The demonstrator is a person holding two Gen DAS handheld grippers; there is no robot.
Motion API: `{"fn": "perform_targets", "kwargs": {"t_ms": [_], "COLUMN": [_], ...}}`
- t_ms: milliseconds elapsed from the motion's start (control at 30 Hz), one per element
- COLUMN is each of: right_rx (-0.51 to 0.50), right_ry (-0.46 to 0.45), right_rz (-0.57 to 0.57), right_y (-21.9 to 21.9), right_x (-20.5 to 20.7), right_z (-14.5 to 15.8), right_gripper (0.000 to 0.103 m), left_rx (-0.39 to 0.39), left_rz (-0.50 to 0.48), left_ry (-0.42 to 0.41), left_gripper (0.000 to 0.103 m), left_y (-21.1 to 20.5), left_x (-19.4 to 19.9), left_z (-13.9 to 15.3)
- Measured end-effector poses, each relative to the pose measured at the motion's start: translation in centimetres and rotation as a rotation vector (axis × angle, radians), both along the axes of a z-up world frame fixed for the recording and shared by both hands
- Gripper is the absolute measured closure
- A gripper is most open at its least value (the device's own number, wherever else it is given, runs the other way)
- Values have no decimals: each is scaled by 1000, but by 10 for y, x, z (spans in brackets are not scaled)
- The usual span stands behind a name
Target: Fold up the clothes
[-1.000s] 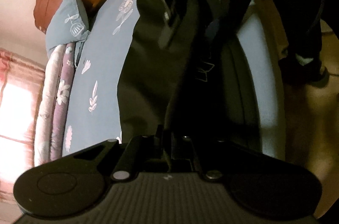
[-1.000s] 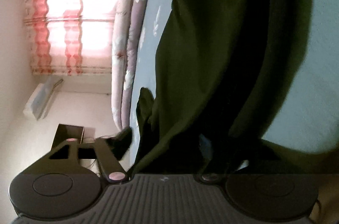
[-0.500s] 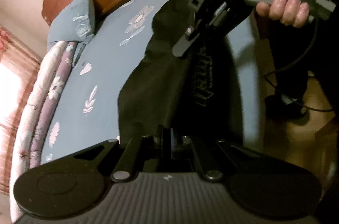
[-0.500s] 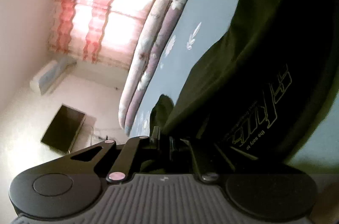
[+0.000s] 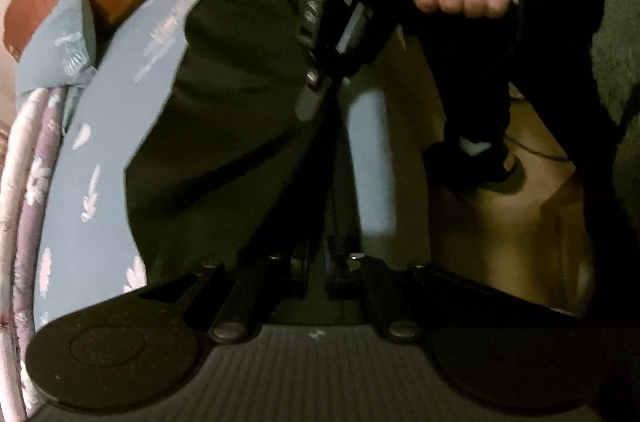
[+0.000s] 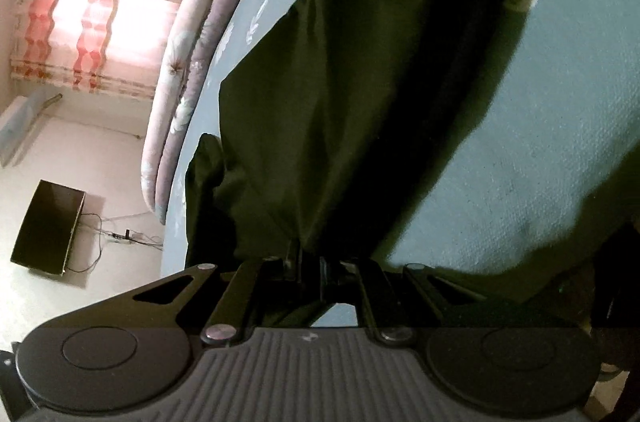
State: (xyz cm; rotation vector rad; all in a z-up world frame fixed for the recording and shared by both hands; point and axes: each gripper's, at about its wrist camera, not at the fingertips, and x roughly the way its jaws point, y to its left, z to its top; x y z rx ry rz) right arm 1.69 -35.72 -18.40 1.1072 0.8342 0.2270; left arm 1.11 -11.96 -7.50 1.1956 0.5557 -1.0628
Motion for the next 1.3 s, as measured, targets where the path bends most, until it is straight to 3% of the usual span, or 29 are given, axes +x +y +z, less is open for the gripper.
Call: {"fn": "perform_targets", "kwargs": {"t_ms": [200, 367, 433, 567, 600, 700, 800, 867, 933, 1033, 1133, 1200, 1233, 1267, 1300], "right_rx": [-30, -37, -46, -54, -62, -131, -260, -346, -431, -440, -388, -419, -445, -454, -450], "right_ry": [-3, -6, -9, -9, -12, -18, -47, -71, -76, -72, -27, -44, -48, -48, -64], "right_rz": [4, 2, 2, 3, 1, -31, -146, -237, -329, -399, -391, -375, -374, -381, -384], "right_y": [5, 3, 4, 2, -1, -15, -42, -63, -84, -111, -124, -122, -121, -121, -121], "right_x": [-2, -7, -6, -10, -14, -25, -40, -42, -37, -20, 4, 14, 16, 17, 15], "right_z": [-2, -3, -1, 7, 11, 27, 49, 62, 71, 69, 54, 49, 46, 45, 45], "right_gripper": [94, 94, 94, 86, 83, 74, 67, 50, 43, 43, 43, 43, 59, 90, 92], "left_rx": [-51, -155, -108, 71, 102, 97, 118, 125, 117, 95, 92, 94, 94, 94, 95], "left_rz": [-56, 34, 58, 63, 65, 77, 73, 65, 85, 120, 122, 119, 119, 119, 118], "left_ry": [-35, -40, -44, 13, 46, 73, 108, 120, 135, 164, 160, 160, 163, 165, 166], "left_gripper": [90, 90, 88, 86, 94, 96, 95, 96, 96, 96, 96, 96, 96, 96, 96], "left_y": [-4, -17, -30, -41, -40, -31, -20, -13, -8, -7, -4, -5, -6, -6, -6], "left_x": [3, 36, 52, 71, 73, 69, 62, 55, 54, 57, 55, 55, 55, 56, 56], "left_z": [21, 38, 19, -34, -42, -42, -39, -39, -37, -33, -36, -36, -35, -34, -33]}}
